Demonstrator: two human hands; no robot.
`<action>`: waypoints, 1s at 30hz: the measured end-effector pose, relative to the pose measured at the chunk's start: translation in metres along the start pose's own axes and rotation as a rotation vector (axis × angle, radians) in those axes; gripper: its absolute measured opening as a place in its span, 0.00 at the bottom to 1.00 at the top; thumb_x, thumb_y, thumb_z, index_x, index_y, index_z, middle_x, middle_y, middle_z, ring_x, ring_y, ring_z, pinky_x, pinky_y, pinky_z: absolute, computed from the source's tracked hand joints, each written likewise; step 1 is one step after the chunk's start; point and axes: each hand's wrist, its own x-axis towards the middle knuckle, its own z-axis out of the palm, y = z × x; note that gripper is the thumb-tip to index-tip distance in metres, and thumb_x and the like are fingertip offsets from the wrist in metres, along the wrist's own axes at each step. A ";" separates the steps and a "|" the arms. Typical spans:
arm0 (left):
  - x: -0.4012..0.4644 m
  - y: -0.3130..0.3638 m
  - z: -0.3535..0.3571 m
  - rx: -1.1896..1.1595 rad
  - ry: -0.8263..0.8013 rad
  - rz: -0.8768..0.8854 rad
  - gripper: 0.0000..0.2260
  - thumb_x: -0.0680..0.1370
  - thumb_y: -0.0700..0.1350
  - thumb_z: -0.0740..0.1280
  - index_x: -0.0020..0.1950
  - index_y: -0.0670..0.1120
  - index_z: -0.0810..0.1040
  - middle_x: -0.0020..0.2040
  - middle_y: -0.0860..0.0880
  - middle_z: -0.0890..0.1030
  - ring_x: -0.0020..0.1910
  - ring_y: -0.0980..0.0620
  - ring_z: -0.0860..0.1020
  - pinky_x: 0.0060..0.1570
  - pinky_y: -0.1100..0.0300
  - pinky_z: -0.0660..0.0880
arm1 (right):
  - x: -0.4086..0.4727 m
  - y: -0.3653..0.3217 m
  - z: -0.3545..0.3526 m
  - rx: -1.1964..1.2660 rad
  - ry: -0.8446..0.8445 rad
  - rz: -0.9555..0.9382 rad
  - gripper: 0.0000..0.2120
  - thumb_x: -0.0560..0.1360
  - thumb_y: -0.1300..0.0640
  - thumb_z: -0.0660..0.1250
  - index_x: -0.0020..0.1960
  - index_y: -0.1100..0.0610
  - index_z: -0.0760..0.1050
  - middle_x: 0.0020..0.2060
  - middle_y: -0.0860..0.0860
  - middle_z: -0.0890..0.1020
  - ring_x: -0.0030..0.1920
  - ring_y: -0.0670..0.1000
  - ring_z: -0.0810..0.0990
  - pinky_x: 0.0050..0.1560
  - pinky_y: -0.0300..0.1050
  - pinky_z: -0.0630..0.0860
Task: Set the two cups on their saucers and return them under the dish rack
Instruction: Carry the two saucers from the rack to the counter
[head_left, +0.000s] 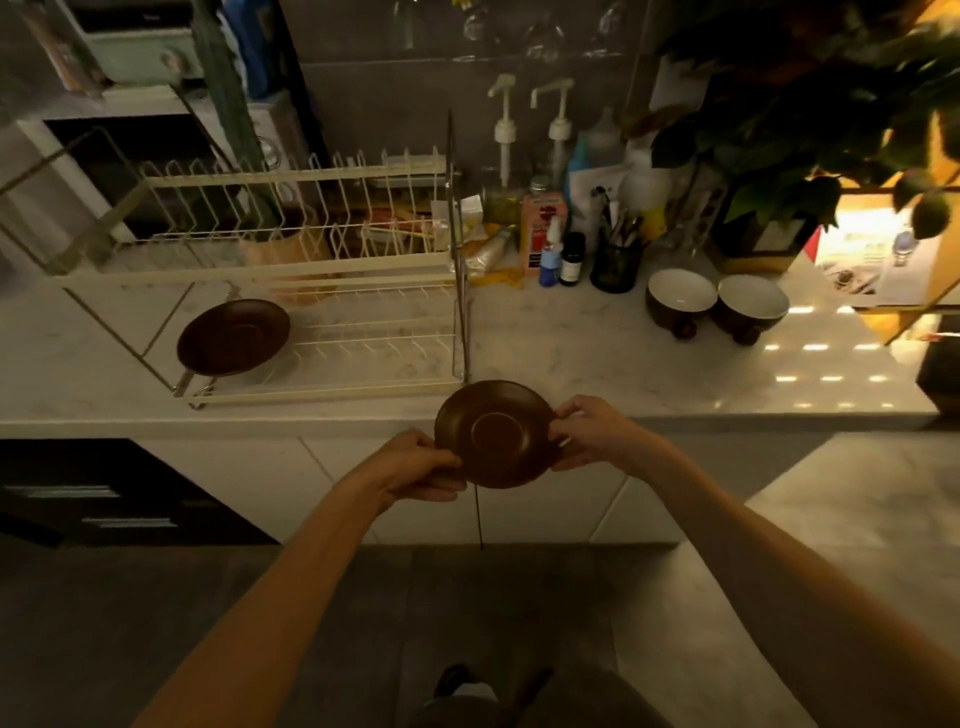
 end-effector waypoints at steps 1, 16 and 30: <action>0.005 0.006 0.008 -0.005 0.003 0.005 0.05 0.77 0.38 0.68 0.50 0.42 0.73 0.39 0.42 0.85 0.38 0.49 0.85 0.39 0.56 0.84 | 0.003 0.003 -0.009 0.020 0.028 0.009 0.07 0.75 0.67 0.68 0.50 0.59 0.73 0.45 0.60 0.81 0.39 0.56 0.85 0.39 0.49 0.85; 0.092 0.077 0.092 -0.264 0.259 0.081 0.09 0.80 0.38 0.63 0.59 0.44 0.69 0.55 0.39 0.78 0.42 0.46 0.81 0.41 0.50 0.82 | 0.063 0.002 -0.074 0.305 0.312 -0.044 0.10 0.74 0.69 0.67 0.51 0.59 0.71 0.52 0.63 0.79 0.44 0.59 0.84 0.31 0.48 0.83; 0.147 0.101 0.086 -0.235 0.311 0.015 0.17 0.78 0.36 0.64 0.67 0.41 0.71 0.59 0.37 0.79 0.47 0.41 0.82 0.30 0.56 0.81 | 0.126 -0.011 -0.072 0.349 0.332 0.029 0.16 0.78 0.70 0.63 0.64 0.63 0.68 0.55 0.60 0.74 0.41 0.54 0.81 0.25 0.41 0.80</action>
